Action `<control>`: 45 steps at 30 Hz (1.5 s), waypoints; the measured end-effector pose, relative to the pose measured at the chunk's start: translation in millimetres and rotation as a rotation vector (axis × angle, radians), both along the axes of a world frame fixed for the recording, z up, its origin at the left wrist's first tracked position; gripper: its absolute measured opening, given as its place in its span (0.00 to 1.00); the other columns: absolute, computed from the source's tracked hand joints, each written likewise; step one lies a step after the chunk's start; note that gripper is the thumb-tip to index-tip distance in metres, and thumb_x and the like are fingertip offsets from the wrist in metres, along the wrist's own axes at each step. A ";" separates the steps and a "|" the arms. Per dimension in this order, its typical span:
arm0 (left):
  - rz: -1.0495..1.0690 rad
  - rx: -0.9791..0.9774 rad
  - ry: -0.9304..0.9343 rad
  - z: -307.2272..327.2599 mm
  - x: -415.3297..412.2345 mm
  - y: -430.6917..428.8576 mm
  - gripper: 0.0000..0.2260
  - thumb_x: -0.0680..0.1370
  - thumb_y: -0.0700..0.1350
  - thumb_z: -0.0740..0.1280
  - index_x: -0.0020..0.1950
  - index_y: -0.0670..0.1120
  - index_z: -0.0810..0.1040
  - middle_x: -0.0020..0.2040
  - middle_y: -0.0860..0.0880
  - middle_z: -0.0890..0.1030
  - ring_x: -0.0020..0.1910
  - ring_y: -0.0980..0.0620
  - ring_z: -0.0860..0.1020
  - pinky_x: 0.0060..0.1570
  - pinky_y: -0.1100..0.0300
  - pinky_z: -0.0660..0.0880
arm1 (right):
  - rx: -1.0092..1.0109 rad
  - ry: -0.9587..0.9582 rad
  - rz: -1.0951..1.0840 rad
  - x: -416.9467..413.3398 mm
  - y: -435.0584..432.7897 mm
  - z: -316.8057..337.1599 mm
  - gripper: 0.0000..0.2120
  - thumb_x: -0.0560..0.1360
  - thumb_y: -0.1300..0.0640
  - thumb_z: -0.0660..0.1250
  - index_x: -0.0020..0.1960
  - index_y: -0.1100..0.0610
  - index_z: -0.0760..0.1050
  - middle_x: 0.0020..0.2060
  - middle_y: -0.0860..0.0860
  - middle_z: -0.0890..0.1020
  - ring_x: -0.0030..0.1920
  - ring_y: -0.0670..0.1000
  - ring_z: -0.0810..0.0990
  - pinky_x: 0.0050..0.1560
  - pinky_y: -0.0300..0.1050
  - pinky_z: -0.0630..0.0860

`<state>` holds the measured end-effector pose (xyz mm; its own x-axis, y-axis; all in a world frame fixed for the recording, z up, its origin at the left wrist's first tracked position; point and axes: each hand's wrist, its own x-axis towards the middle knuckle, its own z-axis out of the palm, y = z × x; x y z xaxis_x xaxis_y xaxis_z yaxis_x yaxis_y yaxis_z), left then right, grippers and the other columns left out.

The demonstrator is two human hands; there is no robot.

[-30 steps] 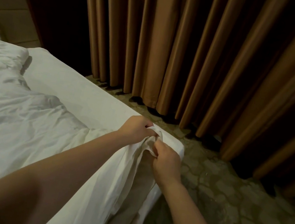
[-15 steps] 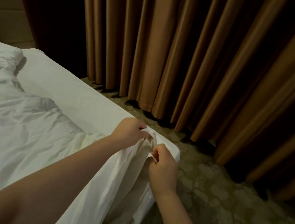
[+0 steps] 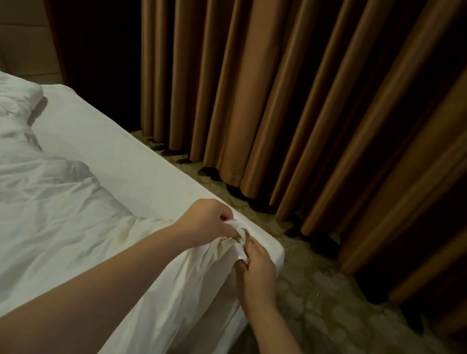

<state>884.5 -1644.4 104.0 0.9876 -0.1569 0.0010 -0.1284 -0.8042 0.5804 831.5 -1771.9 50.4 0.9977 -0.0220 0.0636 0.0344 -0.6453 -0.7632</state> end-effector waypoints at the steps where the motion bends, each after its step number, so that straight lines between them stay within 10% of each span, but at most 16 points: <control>1: -0.001 0.009 -0.006 1.0 -1.3 -0.1 0.11 0.74 0.49 0.71 0.44 0.40 0.82 0.42 0.41 0.81 0.36 0.53 0.70 0.35 0.62 0.63 | 0.003 0.007 0.009 1.5 0.0 0.8 0.17 0.80 0.54 0.60 0.69 0.54 0.71 0.66 0.49 0.75 0.65 0.48 0.72 0.67 0.38 0.64; 9: -0.051 0.294 -0.427 -14.0 -54.6 -14.9 0.17 0.79 0.49 0.62 0.67 0.52 0.67 0.61 0.49 0.69 0.58 0.50 0.69 0.56 0.59 0.68 | 0.189 -0.032 -0.264 8.0 -14.6 1.0 0.08 0.77 0.58 0.65 0.39 0.55 0.78 0.37 0.51 0.80 0.41 0.52 0.78 0.46 0.49 0.77; 16: -0.046 0.375 -0.211 -59.8 -76.6 -20.8 0.24 0.79 0.41 0.61 0.72 0.51 0.57 0.63 0.47 0.67 0.56 0.48 0.74 0.50 0.59 0.73 | 0.167 0.055 -0.379 3.0 -32.8 -7.1 0.13 0.78 0.60 0.63 0.35 0.60 0.74 0.29 0.51 0.72 0.29 0.47 0.67 0.29 0.37 0.61; 26: 0.229 -0.050 -0.017 -49.6 -74.5 4.0 0.09 0.74 0.50 0.72 0.43 0.48 0.75 0.38 0.50 0.78 0.38 0.53 0.72 0.36 0.62 0.61 | 0.089 0.013 -0.144 -5.4 -48.6 -17.7 0.18 0.81 0.63 0.56 0.68 0.54 0.72 0.66 0.50 0.74 0.63 0.51 0.72 0.66 0.47 0.71; 32: 0.327 -0.215 -0.132 -29.6 -104.9 -6.8 0.20 0.73 0.50 0.72 0.28 0.46 0.65 0.26 0.52 0.65 0.28 0.56 0.63 0.30 0.62 0.59 | -0.364 0.071 0.399 -1.8 -49.3 -3.4 0.15 0.81 0.54 0.58 0.67 0.48 0.68 0.59 0.49 0.70 0.53 0.47 0.70 0.50 0.36 0.68; 38: 0.096 0.305 -0.443 -42.3 -134.5 -53.4 0.15 0.73 0.52 0.63 0.29 0.48 0.66 0.27 0.52 0.67 0.26 0.53 0.71 0.28 0.65 0.59 | 0.145 0.012 0.041 -9.3 -61.2 22.9 0.11 0.81 0.64 0.54 0.46 0.57 0.73 0.44 0.51 0.76 0.43 0.46 0.72 0.39 0.32 0.68; 45: 0.270 0.206 -0.683 -37.9 -152.7 -70.5 0.13 0.71 0.50 0.60 0.29 0.45 0.67 0.26 0.50 0.68 0.25 0.51 0.70 0.27 0.69 0.61 | 0.379 0.183 0.057 -24.9 -86.0 31.9 0.14 0.79 0.68 0.52 0.47 0.65 0.77 0.42 0.56 0.76 0.42 0.51 0.73 0.40 0.41 0.70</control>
<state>731.8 -1714.9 66.1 0.7825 0.0265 0.6221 -0.1889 -0.9419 0.2778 806.6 -1857.9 82.3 0.9921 0.0460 -0.1163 -0.0958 -0.3188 -0.9430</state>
